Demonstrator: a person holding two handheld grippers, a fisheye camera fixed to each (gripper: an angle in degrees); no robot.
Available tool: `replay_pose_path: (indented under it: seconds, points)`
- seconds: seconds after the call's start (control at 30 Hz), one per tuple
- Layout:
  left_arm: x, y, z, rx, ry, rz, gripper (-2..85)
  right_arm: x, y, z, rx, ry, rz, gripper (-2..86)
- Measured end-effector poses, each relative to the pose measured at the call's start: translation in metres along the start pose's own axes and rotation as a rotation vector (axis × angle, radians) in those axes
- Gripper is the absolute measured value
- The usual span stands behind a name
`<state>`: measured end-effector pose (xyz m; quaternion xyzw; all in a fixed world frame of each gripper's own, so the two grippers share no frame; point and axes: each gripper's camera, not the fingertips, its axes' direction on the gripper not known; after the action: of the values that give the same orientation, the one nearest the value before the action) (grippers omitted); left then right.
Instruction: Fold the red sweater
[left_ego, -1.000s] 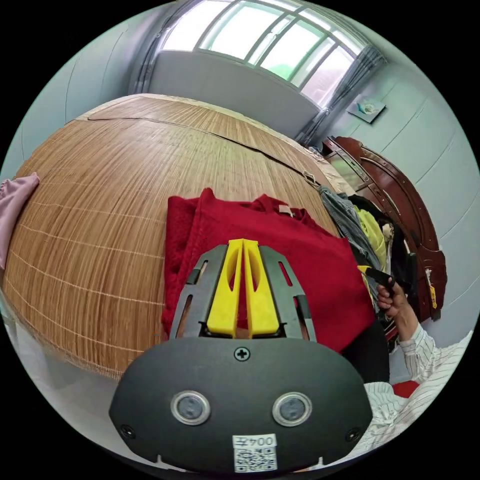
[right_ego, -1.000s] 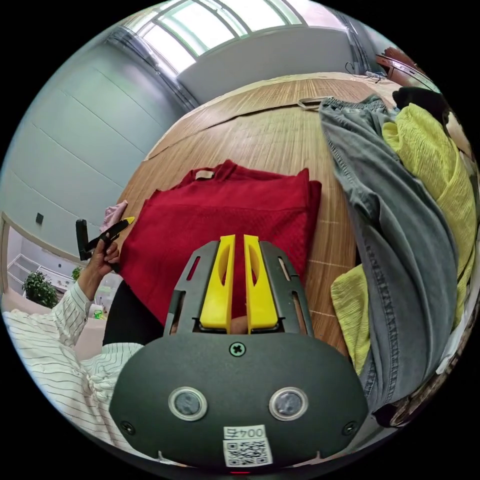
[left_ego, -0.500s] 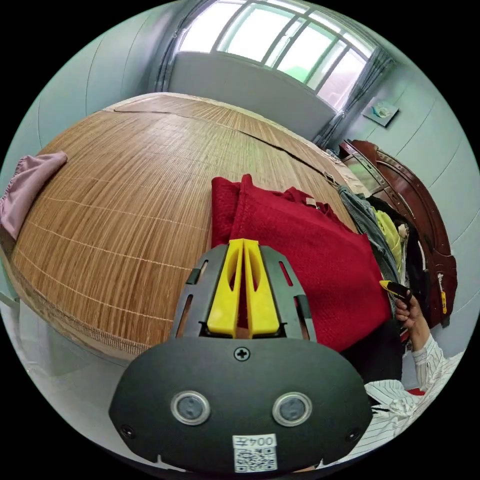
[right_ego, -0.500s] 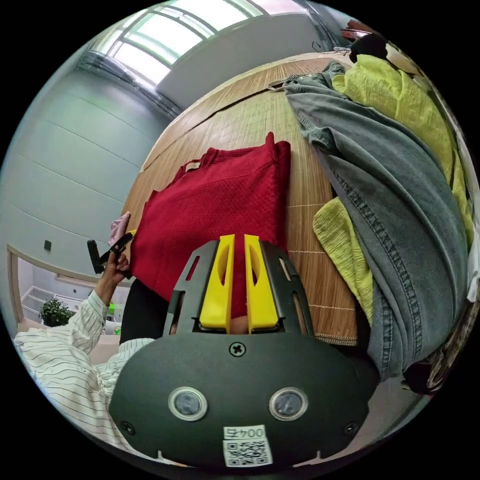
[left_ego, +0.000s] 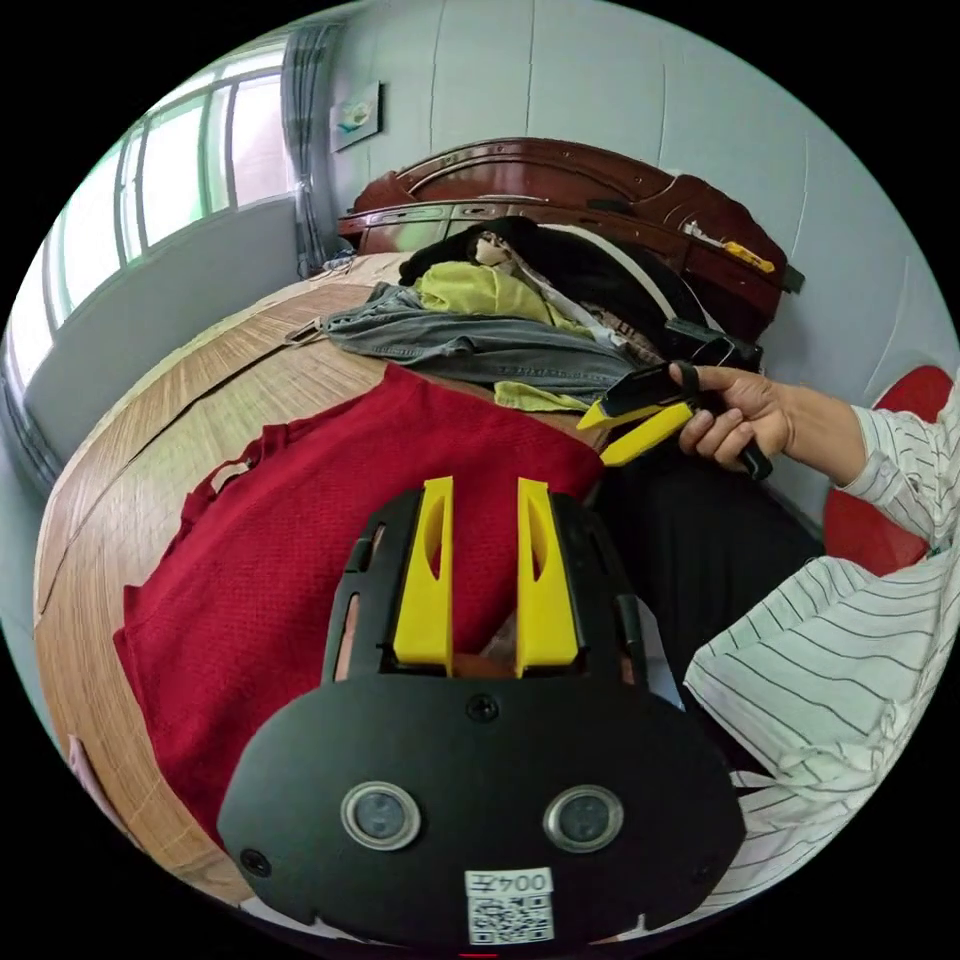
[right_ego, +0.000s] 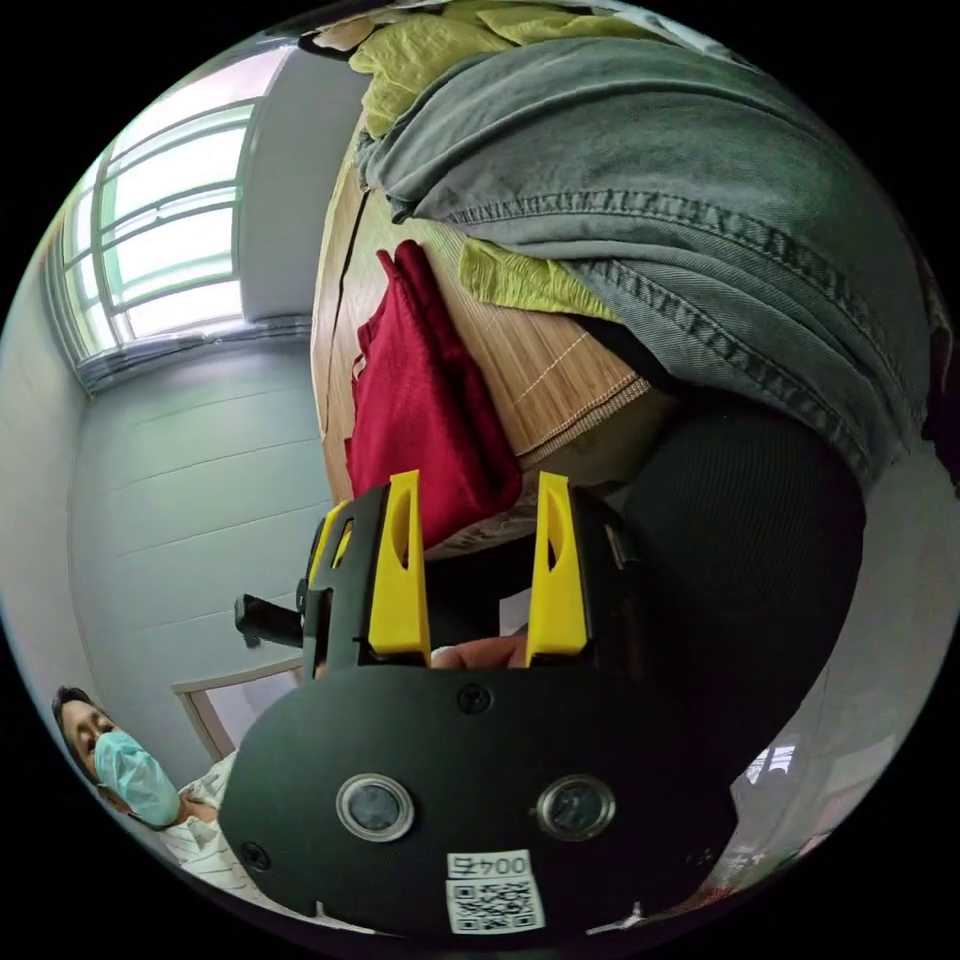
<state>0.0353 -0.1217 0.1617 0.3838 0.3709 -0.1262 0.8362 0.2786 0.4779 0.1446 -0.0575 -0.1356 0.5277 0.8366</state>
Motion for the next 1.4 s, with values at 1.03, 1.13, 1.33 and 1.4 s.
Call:
replay_pose_path:
  seconds: [1.03,1.13,1.33,1.4]
  points:
    - [0.22,-0.102,0.116,-0.157,-0.314,0.25,9.1,-0.033,-0.053,0.008,-0.171,-0.043,-0.155,6.5]
    - [0.194,-0.108,0.102,-0.127,-0.213,0.061,3.5,-0.034,-0.06,0.001,-0.149,-0.146,-0.203,9.7]
    - [0.162,-0.107,0.062,-0.027,-0.179,-0.075,0.7,-0.019,-0.096,0.003,-0.086,-0.359,-0.124,20.1]
    - [0.155,-0.104,0.048,-0.004,-0.195,-0.084,0.5,-0.024,-0.111,0.017,-0.113,-0.376,-0.104,20.9]
